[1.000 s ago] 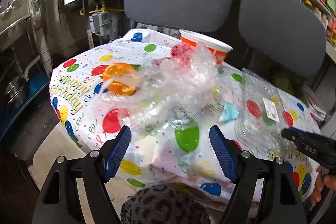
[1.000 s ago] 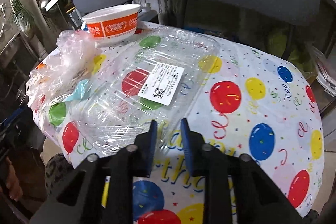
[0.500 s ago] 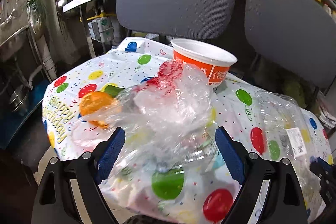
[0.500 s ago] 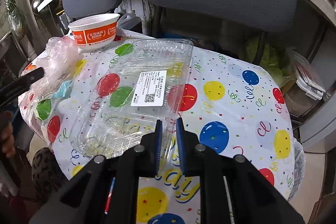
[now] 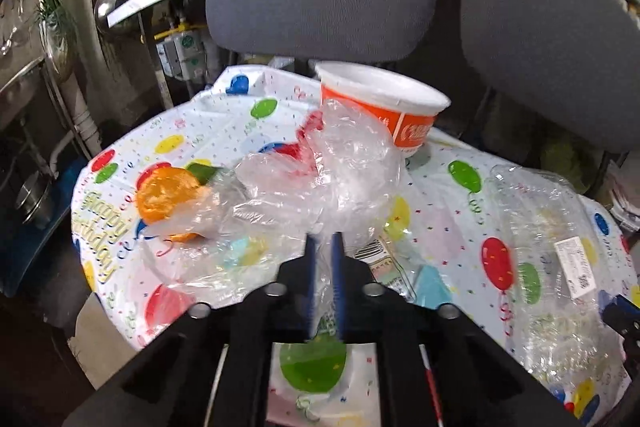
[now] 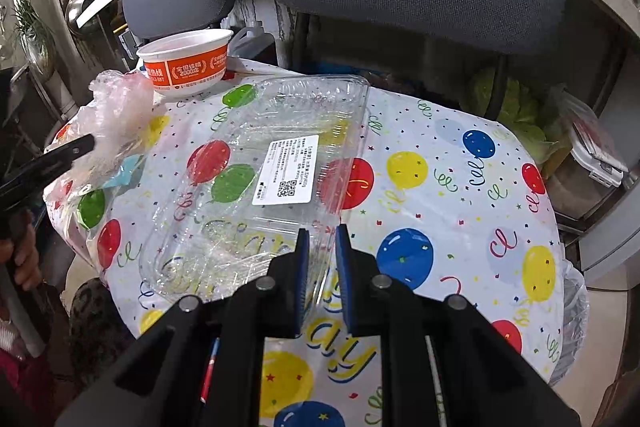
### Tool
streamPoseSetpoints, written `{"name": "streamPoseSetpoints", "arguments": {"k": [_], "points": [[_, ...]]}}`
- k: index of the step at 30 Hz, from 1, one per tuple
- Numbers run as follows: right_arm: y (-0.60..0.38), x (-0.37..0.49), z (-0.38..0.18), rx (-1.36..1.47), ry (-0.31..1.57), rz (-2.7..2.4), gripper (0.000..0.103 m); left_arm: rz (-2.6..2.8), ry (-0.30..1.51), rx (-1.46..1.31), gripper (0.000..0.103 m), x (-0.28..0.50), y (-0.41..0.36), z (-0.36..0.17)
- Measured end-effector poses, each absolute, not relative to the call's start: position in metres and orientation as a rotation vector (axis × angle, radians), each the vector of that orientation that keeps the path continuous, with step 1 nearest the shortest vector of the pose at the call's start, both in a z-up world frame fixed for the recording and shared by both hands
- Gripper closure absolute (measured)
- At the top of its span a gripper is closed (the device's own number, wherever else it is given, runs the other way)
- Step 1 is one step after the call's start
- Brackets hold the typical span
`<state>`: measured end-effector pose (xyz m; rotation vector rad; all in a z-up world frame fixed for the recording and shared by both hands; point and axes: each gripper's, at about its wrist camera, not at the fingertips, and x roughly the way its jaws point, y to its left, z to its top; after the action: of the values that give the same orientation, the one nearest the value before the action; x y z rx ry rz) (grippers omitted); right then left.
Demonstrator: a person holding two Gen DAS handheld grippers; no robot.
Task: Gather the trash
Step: 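Carry container and bag to the trash bin while opening both tools over it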
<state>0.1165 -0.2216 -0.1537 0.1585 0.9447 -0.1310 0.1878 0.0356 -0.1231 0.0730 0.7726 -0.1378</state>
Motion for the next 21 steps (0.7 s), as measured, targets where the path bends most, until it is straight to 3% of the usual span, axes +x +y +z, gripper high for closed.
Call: {"name": "streamPoseSetpoints", "arguments": {"k": [9,14,21], "points": [[-0.228,0.106,-0.146,0.187,0.908,-0.116,0.090,-0.278,0.657,-0.064,0.102,0.147,0.059,-0.072],[-0.237,0.093,-0.138,0.211,0.879,-0.126,0.095,-0.383,0.591,-0.055,0.101,0.123,0.045,-0.041],[-0.265,0.063,-0.125,0.296,0.825,-0.149,0.096,-0.525,0.622,-0.002,0.102,0.104,-0.008,-0.052]]}}
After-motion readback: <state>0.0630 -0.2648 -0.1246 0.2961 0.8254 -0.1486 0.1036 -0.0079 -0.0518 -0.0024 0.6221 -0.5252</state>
